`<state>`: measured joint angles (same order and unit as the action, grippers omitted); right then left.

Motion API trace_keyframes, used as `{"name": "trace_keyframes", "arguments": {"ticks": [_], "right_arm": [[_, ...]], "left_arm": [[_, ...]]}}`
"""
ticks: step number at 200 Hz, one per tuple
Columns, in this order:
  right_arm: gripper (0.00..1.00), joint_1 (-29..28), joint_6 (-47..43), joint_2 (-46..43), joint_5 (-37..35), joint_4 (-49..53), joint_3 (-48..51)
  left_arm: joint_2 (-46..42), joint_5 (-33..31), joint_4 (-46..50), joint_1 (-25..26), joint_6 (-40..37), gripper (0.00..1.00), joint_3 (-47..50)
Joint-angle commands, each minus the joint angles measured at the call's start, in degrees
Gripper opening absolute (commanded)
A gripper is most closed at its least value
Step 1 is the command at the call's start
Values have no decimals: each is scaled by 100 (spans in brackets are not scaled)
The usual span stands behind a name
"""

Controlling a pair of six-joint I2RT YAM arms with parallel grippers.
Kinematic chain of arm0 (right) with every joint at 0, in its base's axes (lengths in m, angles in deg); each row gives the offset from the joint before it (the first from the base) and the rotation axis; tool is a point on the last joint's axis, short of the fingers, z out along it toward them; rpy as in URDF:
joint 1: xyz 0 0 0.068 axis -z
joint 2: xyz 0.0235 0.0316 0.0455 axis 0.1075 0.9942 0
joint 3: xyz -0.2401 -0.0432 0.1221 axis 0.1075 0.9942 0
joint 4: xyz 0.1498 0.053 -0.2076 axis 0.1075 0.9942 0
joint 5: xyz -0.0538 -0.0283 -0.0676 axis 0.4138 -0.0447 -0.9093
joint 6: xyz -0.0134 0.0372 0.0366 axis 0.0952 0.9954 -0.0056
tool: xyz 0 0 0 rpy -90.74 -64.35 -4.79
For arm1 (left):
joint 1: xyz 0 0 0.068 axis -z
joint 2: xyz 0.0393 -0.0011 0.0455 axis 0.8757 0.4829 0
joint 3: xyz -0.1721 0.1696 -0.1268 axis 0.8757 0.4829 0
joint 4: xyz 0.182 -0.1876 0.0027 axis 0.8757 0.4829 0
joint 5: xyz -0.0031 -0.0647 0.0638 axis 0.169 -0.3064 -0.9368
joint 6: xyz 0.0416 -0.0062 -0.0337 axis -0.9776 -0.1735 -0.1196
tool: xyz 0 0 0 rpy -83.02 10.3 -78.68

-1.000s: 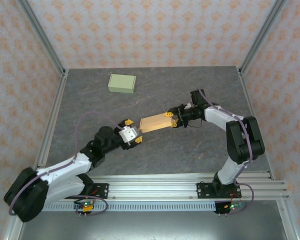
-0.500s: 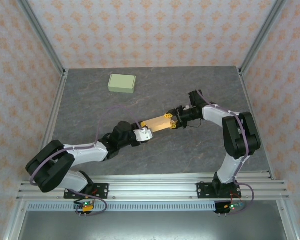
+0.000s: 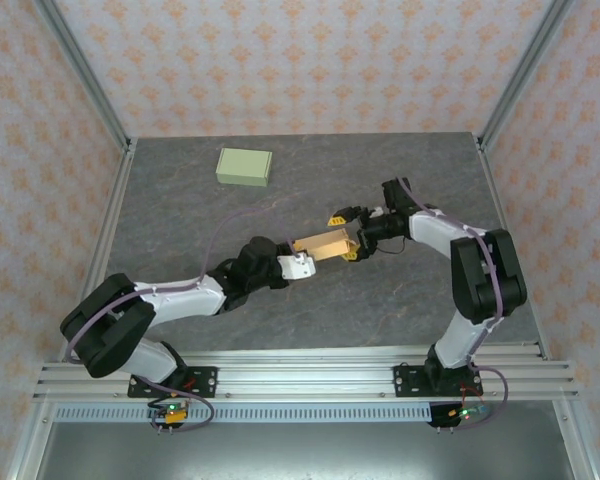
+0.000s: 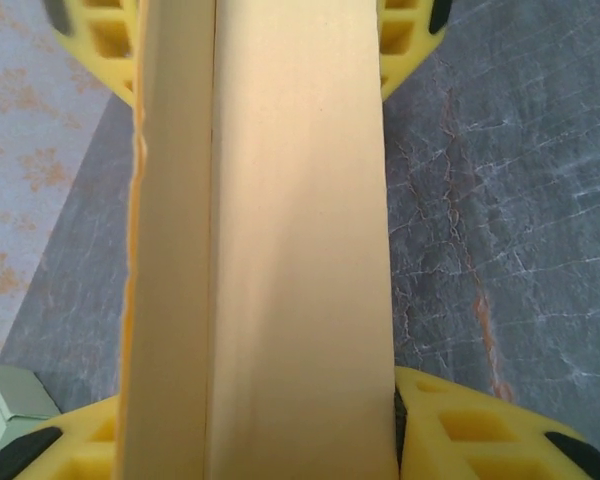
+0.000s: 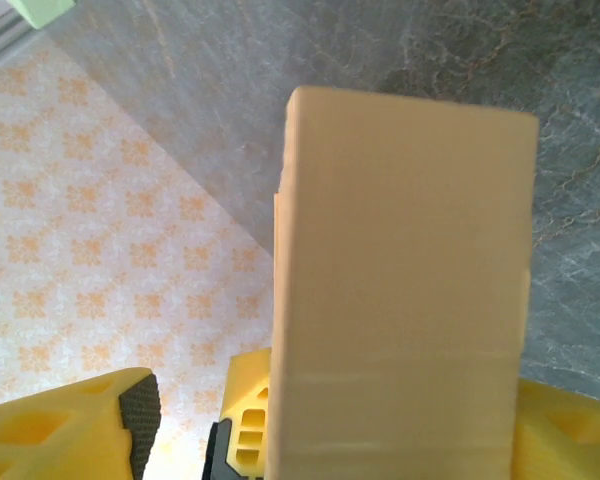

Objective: Fold the paper box

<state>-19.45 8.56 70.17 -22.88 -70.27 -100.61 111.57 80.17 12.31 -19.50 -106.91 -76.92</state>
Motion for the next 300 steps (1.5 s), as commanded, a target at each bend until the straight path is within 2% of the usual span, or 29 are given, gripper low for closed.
{"name": "trace_keyframes", "arguments": {"ticks": [1,16,30,61,76,91,104,114,120,135,170,211,264,300], "right_arm": [[81,145,-791,-605,-472,458,-14],[81,209,-1769,-881,-1026,774,-34],[81,260,-2337,-1181,-1434,421,220],[81,269,-2875,-2143,-2783,-516,862],[81,267,-3035,-2746,-3393,-1065,1315],[81,264,-3634,-3224,-3743,-1338,1637],[74,247,-4298,-3459,-4009,-1251,1795],[60,211,-4962,-3529,-3936,-1141,1856],[55,104,-5275,-3531,-4158,-969,1826],[54,-268,-5832,-3381,-4464,-811,1720],[60,-849,-6277,-2627,-4019,-554,1041],[56,-1088,-6557,-1895,-4253,132,382],[35,-1150,-6628,-1485,-4090,546,28],[21,-1206,-6165,-1423,-4209,420,54]], "left_arm": [[-221,394,1339,-36,190,40,-537],[-186,409,1919,-114,632,40,-854],[-133,389,2361,-154,873,40,-1059],[25,239,3160,-208,1091,40,-1504],[65,470,3369,-283,1172,40,-1649],[97,790,3501,-390,1332,40,-1759],[139,1122,3610,-489,1490,40,-1839],[191,1361,3757,-571,1587,40,-1953],[247,1424,3843,-609,1655,40,-2033],[377,1429,3916,-647,1760,40,-2167],[672,1453,4013,-650,1684,40,-2324],[811,1665,4042,-683,1634,43,-2408],[950,1537,3844,-709,1684,44,-2433],[1018,1473,3776,-726,1736,44,-2465]]}}
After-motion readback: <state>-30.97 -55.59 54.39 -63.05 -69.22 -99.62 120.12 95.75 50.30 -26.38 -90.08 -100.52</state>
